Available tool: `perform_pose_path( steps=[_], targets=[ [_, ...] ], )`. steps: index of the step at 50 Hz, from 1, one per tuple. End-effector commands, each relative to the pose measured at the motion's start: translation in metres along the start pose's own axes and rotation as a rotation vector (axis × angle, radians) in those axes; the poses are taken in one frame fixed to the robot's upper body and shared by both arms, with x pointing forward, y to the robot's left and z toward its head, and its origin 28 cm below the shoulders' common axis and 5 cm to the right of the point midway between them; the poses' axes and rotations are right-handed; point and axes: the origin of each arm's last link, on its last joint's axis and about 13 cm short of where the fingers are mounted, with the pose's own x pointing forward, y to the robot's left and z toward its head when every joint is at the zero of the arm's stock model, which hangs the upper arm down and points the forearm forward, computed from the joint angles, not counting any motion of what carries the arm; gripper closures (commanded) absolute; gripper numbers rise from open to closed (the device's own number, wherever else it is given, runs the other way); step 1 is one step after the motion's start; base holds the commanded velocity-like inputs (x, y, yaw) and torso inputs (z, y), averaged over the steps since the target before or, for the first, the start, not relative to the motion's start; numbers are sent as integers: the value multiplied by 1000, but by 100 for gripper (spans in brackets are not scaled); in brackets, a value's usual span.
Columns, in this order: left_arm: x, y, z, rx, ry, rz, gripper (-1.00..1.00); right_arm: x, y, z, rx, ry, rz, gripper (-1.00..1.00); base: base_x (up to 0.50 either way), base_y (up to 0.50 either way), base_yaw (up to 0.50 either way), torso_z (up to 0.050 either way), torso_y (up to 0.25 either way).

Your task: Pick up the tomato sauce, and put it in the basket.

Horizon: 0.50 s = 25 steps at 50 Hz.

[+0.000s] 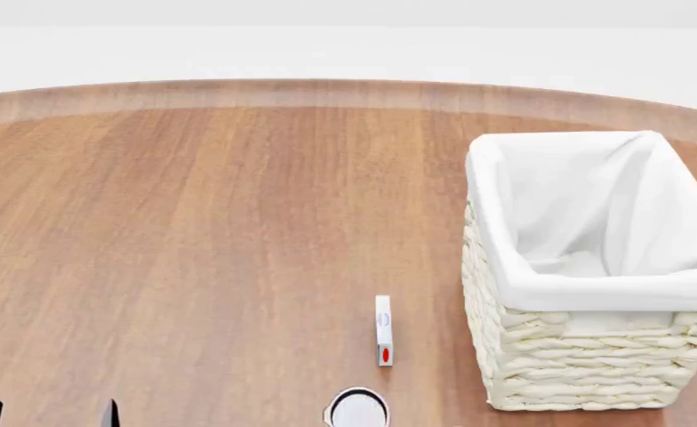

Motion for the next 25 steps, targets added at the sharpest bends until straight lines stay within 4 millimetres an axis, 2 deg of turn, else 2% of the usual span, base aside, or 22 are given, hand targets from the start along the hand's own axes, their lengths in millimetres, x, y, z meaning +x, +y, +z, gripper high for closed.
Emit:
perform_pose_path(
  steps=[1,12,25],
  targets=[
    [-1,2,-1,2,4,9,-100,22,-11,32,-61,-54,-14,100,0,0,0,0,0],
    [-1,3,-3,-2,9,14,-100,36,-22,60,-102,-80,-16,100,0,0,0,0,0],
    [-1,5,-3,-7,10,18,-100,44,-37,112,-130,-143,-26,100,0,0,0,0,1]
  ],
)
